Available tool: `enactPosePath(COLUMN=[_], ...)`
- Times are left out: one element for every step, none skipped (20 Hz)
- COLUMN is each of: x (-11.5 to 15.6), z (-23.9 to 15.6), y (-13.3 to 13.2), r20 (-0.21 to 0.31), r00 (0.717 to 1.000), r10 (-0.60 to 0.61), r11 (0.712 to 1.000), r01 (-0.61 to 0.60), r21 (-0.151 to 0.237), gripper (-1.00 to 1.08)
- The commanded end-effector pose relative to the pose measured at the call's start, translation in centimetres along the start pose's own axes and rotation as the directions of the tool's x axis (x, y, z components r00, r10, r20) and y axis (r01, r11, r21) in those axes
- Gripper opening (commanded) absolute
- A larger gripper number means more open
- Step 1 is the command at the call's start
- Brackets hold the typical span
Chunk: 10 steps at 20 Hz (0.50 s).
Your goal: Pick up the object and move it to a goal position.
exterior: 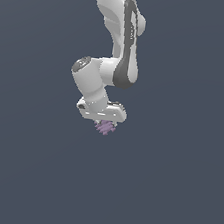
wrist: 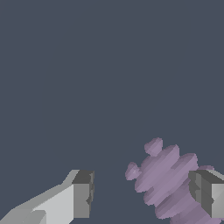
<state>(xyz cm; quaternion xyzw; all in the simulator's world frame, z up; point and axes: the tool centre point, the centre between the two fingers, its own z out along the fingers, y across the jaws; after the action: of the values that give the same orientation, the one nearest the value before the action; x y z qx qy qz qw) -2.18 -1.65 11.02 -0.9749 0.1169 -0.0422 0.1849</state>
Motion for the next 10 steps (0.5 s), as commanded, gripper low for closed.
enactPosePath(x=[-0.3,-0.4,-0.5,-0.6,-0.7,-0.9,-1.0,-1.2,-1.3,-1.5], z=[0.2,0.2,0.3,0.3,0.4,0.4,0.5,0.5,0.6,0.6], y=[0.8,1.1,1.5,1.8,2.2,2.6,2.9,3.3,3.7,4.1], r20=[-0.019,-0.027,-0.034,-0.042,-0.049,-0.057,-0.064,-0.071,-0.078,-0.085], r00=[0.999,0.998,0.997,0.996,0.994,0.992,0.99,0.988,0.985,0.982], r10=[0.035,0.05,0.064,0.079,0.094,0.109,0.124,0.14,0.156,0.171], r11=[0.999,0.998,0.997,0.995,0.993,0.991,0.989,0.986,0.983,0.98], r01=[-0.035,-0.048,-0.062,-0.076,-0.09,-0.104,-0.118,-0.132,-0.147,-0.161], r21=[0.031,0.042,0.053,0.063,0.073,0.083,0.092,0.101,0.11,0.118], gripper=[0.68,0.68,0.68,0.68,0.68,0.68,0.68,0.68,0.68,0.68])
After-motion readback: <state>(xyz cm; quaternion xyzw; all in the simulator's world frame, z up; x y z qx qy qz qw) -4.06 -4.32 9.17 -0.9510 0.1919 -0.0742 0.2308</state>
